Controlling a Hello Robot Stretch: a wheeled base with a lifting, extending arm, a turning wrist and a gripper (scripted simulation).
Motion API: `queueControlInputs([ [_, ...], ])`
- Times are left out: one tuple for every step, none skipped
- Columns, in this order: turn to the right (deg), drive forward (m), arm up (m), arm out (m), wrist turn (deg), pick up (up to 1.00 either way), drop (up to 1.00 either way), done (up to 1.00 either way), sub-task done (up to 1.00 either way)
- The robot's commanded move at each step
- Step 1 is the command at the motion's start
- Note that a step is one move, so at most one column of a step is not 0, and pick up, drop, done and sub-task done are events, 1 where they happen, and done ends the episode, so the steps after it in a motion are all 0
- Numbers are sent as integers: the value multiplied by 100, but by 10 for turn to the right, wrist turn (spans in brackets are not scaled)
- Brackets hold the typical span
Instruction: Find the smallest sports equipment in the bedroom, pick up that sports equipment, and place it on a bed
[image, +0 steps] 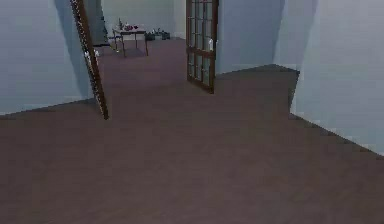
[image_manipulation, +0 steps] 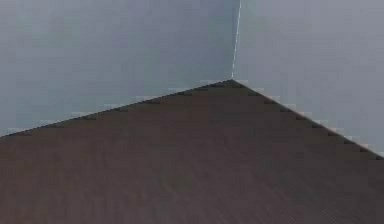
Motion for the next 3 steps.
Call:
queueControlInputs([
  [-450,0,0,0,0,0,0,0,0],
  [-150,0,0,0,0,0,0,0,0],
  [0,100,0,0,0,0,0,0,0],
])
